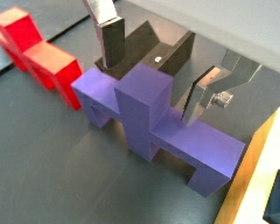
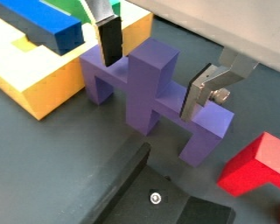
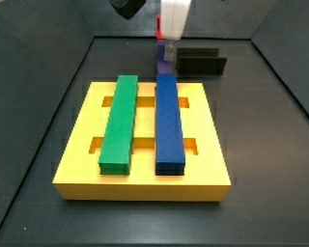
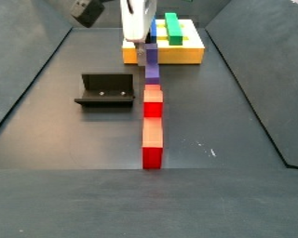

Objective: Pick up the purple object. Move up. Move to above the board. Insert the purple object.
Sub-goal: Pick up the purple object.

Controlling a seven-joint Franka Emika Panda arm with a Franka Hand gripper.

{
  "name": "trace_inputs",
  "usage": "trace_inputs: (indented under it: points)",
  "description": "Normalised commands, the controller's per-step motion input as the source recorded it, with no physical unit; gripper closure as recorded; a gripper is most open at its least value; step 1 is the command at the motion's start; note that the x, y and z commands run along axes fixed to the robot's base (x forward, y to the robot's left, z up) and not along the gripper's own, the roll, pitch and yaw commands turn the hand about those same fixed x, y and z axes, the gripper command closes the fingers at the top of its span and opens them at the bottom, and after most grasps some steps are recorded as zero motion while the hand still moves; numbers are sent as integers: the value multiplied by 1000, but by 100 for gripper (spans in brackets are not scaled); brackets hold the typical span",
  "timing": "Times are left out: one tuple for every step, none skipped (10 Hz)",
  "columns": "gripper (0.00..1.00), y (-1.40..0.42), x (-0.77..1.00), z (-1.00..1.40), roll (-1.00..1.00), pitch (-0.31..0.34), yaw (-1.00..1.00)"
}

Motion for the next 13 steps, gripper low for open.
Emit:
trace_inputs:
  points:
    - [0,-51,17,-166,10,0,400]
    - [0,0,0,-183,1,0,291]
    - [0,0,-106,-74,0,0,231]
    - [0,0,-126,0,0,0,43]
    - [0,0,-180,0,-4,0,0]
    - [0,0,-209,0,0,0,0]
    - [0,0,-194,0,0,0,0]
    - [0,0,-140,26,0,0,0]
    - [0,0,26,334,0,94,0]
    - [0,-3,134,143,0,100,-3]
    - [0,0,57,0,-21,50,-191]
    - [0,0,0,-43,0,29,-234]
    - [0,0,-40,-66,0,23,-263]
